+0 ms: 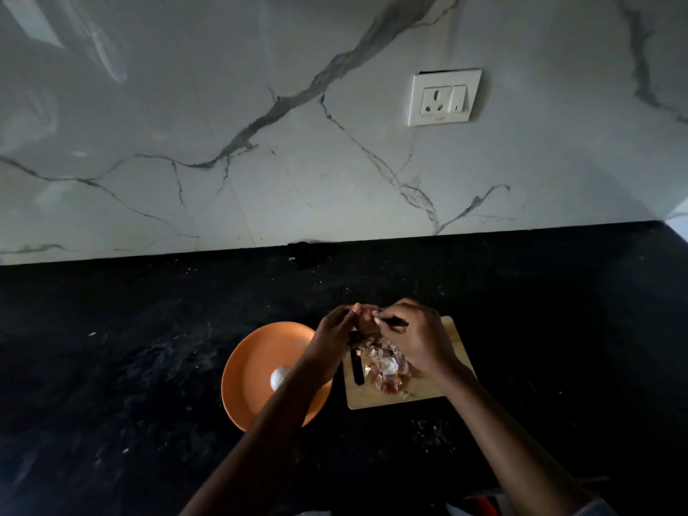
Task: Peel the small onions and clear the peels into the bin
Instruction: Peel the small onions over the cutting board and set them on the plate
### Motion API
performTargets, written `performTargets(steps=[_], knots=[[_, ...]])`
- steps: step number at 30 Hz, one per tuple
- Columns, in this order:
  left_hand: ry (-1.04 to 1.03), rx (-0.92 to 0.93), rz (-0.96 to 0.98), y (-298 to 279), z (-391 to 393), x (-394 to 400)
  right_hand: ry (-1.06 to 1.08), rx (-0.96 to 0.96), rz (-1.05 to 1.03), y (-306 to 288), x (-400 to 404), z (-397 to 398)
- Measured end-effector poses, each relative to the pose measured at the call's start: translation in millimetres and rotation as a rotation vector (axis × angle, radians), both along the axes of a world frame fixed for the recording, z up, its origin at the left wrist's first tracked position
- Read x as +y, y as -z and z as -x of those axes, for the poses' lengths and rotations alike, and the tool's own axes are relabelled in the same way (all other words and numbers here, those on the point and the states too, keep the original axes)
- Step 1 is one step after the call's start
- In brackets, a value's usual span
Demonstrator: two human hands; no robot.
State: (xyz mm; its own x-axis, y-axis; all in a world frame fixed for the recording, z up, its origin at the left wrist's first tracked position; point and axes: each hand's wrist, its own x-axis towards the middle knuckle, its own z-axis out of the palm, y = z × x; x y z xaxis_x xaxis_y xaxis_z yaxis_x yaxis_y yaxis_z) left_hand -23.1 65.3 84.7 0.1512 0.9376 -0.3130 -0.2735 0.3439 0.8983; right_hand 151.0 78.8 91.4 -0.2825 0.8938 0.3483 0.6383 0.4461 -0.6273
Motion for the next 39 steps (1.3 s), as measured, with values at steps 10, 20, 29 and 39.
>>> performTargets(steps=[10,20,29,39], knots=[[-0.058,-0.132,0.019,-1.3,-8.1,-0.3,0.241,0.106,0.25,8.0,1.7,1.2],[-0.078,-0.146,0.056,4.0,-7.3,3.6,0.134,0.232,0.263,3.4,-4.5,6.6],[-0.061,-0.139,-0.059,6.0,-2.6,-1.7,0.155,0.328,0.278,-0.5,-2.8,7.1],[-0.056,-0.13,-0.009,11.3,-2.8,-1.9,0.189,0.293,0.246,1.0,-7.6,9.1]])
